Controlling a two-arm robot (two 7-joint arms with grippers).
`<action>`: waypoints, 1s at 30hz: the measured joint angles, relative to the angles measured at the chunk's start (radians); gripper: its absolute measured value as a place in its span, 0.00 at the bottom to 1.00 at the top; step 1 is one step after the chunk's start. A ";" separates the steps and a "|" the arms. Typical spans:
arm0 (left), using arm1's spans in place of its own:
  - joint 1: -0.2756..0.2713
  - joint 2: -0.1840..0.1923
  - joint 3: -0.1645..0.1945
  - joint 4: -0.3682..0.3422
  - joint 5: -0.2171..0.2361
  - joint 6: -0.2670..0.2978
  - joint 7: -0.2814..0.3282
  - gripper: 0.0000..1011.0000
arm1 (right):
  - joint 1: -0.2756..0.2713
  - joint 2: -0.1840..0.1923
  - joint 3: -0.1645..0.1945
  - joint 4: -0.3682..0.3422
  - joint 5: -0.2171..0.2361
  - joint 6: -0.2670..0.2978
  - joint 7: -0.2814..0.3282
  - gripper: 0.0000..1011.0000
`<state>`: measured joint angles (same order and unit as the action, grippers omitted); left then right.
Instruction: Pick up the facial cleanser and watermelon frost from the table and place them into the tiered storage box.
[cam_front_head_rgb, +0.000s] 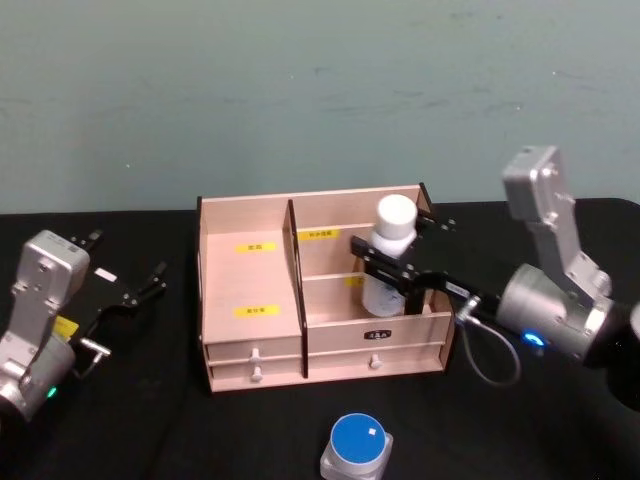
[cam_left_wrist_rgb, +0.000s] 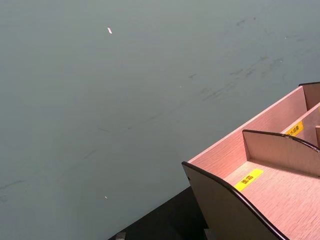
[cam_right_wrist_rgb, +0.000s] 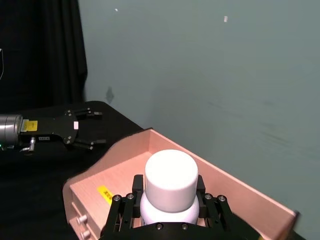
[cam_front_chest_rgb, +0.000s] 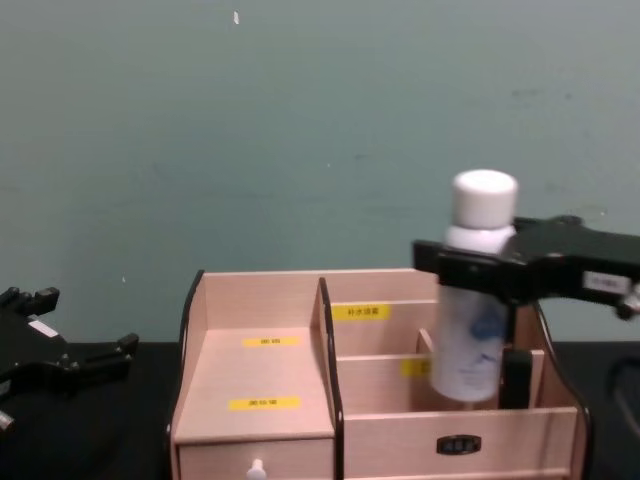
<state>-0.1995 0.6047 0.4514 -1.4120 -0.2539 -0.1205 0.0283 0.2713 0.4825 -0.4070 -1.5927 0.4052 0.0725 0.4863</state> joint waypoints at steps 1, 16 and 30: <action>0.000 0.000 0.000 0.000 0.000 0.000 0.000 1.00 | 0.023 -0.012 -0.013 0.017 -0.006 0.000 0.006 0.59; 0.000 0.000 0.000 0.000 0.000 0.000 0.000 1.00 | 0.172 -0.112 -0.093 0.185 -0.047 -0.027 0.034 0.59; 0.000 0.000 0.000 0.000 0.000 0.000 0.000 1.00 | 0.212 -0.139 -0.083 0.245 -0.046 -0.052 0.028 0.59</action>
<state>-0.1996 0.6047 0.4514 -1.4120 -0.2539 -0.1205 0.0283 0.4836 0.3438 -0.4903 -1.3480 0.3588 0.0207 0.5144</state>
